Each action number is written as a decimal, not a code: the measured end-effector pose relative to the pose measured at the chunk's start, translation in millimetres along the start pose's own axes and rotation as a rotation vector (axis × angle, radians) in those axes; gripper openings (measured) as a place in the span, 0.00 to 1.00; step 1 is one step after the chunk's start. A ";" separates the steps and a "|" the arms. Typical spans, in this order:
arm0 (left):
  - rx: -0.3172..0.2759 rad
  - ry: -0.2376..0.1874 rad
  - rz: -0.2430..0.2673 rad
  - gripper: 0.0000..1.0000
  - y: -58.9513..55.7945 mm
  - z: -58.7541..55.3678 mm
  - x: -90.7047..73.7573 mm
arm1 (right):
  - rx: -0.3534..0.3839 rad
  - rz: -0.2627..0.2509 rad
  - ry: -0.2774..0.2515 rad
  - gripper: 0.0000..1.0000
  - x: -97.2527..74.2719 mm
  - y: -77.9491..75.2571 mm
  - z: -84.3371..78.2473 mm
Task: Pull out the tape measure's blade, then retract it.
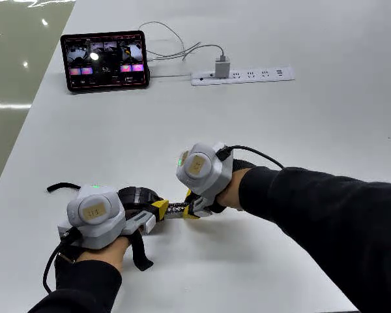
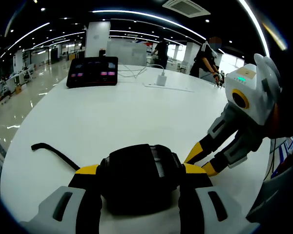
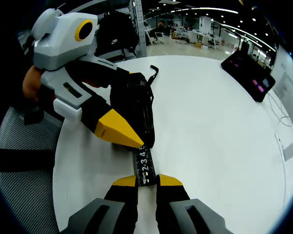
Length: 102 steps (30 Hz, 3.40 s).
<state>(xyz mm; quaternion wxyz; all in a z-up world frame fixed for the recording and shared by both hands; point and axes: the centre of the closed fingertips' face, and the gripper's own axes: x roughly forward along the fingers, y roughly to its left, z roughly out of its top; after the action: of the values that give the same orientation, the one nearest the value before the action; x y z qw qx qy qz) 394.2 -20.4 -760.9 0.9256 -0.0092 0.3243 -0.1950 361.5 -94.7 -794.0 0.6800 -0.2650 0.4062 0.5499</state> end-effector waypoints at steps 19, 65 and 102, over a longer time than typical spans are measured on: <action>0.001 -0.003 -0.003 0.59 0.8 0.6 -0.2 | -0.017 -0.004 -0.016 0.10 5.2 2.0 8.2; -0.002 -0.005 -0.005 0.59 0.5 -0.7 -0.1 | -0.055 -0.006 -0.048 0.10 16.1 4.1 23.9; 0.000 -0.006 -0.005 0.59 0.8 -0.3 -0.1 | -0.107 -0.013 -0.081 0.10 14.5 6.2 22.0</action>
<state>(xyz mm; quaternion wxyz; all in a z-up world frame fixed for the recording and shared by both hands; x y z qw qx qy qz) 394.1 -19.5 -761.2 0.9260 -0.0109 0.3216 -0.1974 362.2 -67.6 -794.1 0.6842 -0.2812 0.3467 0.5768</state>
